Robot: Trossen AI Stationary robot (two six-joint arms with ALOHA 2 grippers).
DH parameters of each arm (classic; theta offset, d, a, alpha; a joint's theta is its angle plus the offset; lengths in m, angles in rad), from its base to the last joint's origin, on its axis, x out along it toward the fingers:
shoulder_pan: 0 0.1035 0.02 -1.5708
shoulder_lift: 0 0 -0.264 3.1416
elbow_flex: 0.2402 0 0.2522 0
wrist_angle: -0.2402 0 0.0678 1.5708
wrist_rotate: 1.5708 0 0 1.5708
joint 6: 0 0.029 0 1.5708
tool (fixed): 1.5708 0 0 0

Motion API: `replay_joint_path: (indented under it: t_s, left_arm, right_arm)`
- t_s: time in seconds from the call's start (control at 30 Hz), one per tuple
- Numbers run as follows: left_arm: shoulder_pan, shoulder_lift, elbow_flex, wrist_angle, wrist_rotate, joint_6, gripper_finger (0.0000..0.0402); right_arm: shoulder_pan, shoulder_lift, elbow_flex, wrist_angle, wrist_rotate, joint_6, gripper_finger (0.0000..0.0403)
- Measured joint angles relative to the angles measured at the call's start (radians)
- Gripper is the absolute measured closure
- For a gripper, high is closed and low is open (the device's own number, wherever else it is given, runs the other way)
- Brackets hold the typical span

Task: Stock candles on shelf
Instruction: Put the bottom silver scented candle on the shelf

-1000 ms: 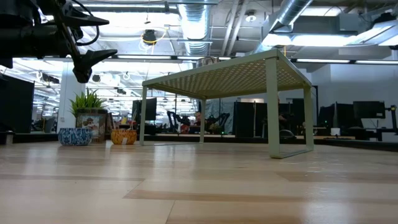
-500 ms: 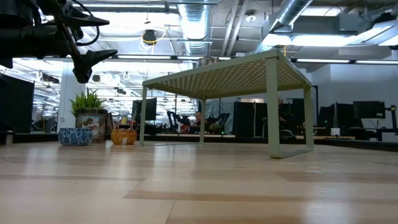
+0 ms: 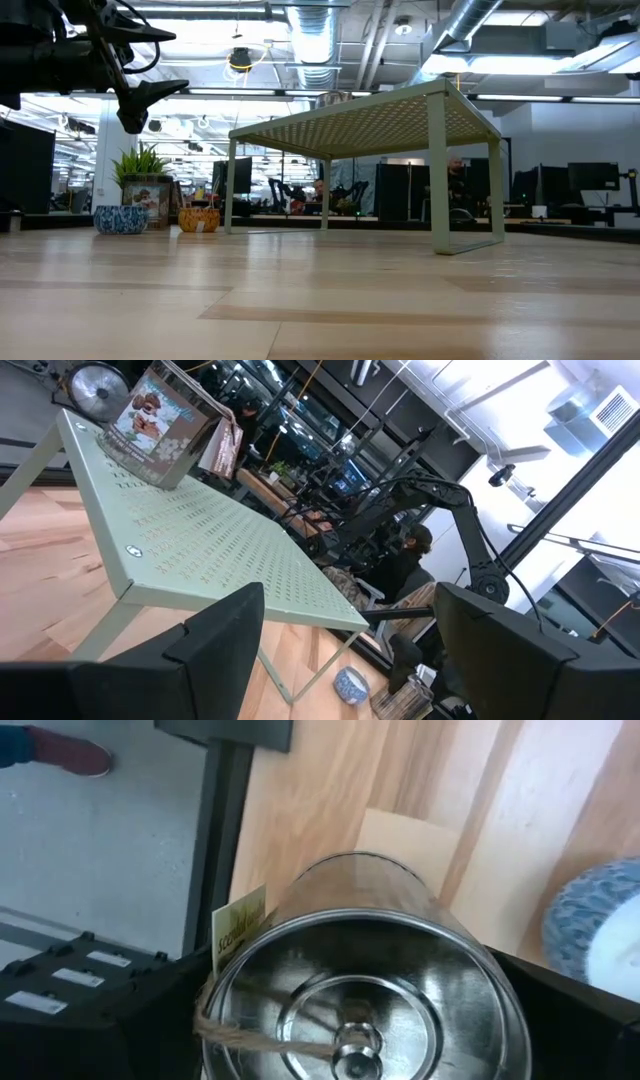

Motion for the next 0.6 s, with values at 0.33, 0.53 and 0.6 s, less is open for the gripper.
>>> replay_joint_path:
  t_s: [0.33,0.53,0.6]
  left_arm:
    - [0.0,0.0,0.0,0.0,0.0,0.0,0.0108]
    - [0.0,0.0,0.0,0.001,0.0,0.0,0.0108]
    - [0.0,0.0,0.0,0.001,0.0,0.0,0.0108]
  right_arm:
    - [0.0,-0.001,0.0,0.002,-0.008,-0.02,0.0037]
    - [-0.002,-0.001,0.0,0.007,-0.005,-0.026,0.0067]
    - [-0.002,-0.001,0.0,0.008,-0.005,-0.027,0.0063]
